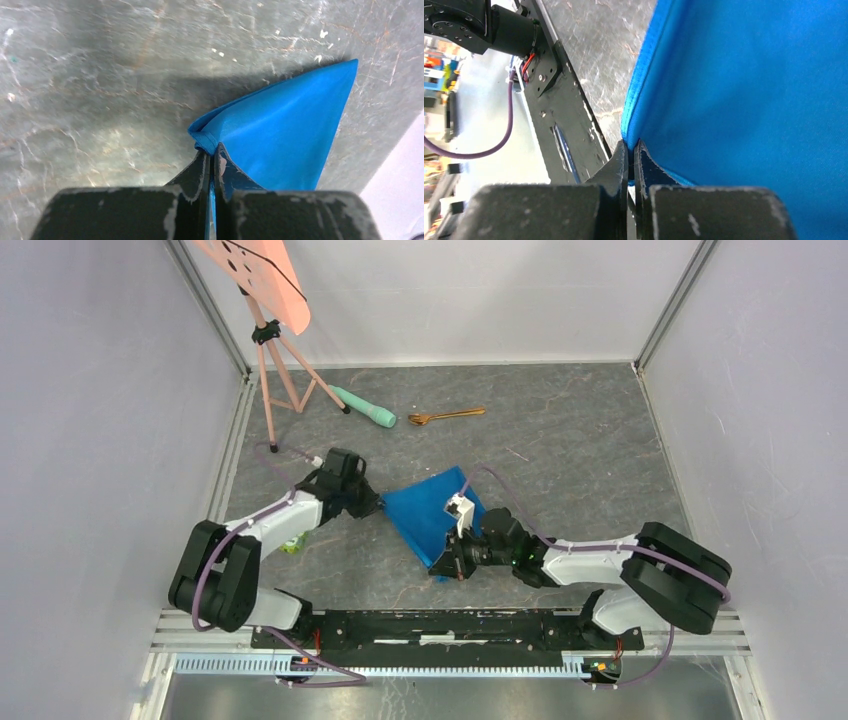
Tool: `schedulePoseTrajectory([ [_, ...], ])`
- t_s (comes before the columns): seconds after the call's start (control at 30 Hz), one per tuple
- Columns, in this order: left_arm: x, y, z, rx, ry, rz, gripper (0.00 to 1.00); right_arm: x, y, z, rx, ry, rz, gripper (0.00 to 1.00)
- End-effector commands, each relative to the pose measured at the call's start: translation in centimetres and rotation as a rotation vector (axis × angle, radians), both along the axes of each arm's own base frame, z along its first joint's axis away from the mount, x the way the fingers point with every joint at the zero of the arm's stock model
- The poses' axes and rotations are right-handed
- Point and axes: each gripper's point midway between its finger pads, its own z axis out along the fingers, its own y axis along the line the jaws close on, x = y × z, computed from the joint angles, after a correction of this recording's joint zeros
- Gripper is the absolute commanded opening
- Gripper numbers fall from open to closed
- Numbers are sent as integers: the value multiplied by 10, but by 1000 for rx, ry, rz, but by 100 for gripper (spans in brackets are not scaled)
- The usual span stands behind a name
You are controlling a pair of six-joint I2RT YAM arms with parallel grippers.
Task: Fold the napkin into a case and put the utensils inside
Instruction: Fold the upper triangle-folded napkin at the center of the board.
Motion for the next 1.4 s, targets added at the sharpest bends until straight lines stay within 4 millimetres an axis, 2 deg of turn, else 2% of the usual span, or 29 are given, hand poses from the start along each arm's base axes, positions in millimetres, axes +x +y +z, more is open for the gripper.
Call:
schedulePoseTrajectory([
  [0.0, 8, 21, 28, 271, 36, 139, 2, -31, -8, -4, 111, 177, 90, 0],
  [0.1, -2, 22, 35, 405, 117, 203, 2, -38, -17, -10, 138, 244, 101, 0],
  [0.23, -2, 20, 45, 553, 166, 297, 2, -41, -27, -13, 154, 276, 96, 0],
  [0.43, 10, -2, 53, 677, 170, 352, 2, -37, -52, -27, 123, 288, 44, 0],
  [0.67, 29, -20, 59, 774, 143, 394, 2, -31, -69, -40, 82, 277, 19, 0],
  [0.8, 31, -28, 53, 751, 135, 316, 2, -27, -69, -44, 47, 238, 36, 0],
  [0.97, 25, -48, 40, 550, 105, 95, 4, -18, -63, -35, 42, 191, 52, 0],
  [1.0, 25, -53, 40, 493, 72, 34, 7, -16, -61, -32, 51, 189, 50, 1],
  [1.03, 24, -59, 40, 435, 45, -16, 15, -14, -60, -30, 56, 185, 46, 1],
  [1.07, 23, -62, 42, 376, -5, -56, 29, -11, -58, -27, 63, 178, 38, 1],
  [1.13, 20, -62, 48, 269, -107, -91, 52, -4, -54, -21, 78, 166, 22, 0],
  [1.2, 20, -57, 54, 173, -191, -101, 67, 4, -47, -13, 92, 150, 12, 0],
  [1.27, 17, -45, 57, 126, -204, -105, 75, 10, -42, -10, 95, 142, 3, 1],
  [1.37, 10, -41, 62, 24, -234, -141, 87, 16, -36, -5, 97, 139, 0, 0],
])
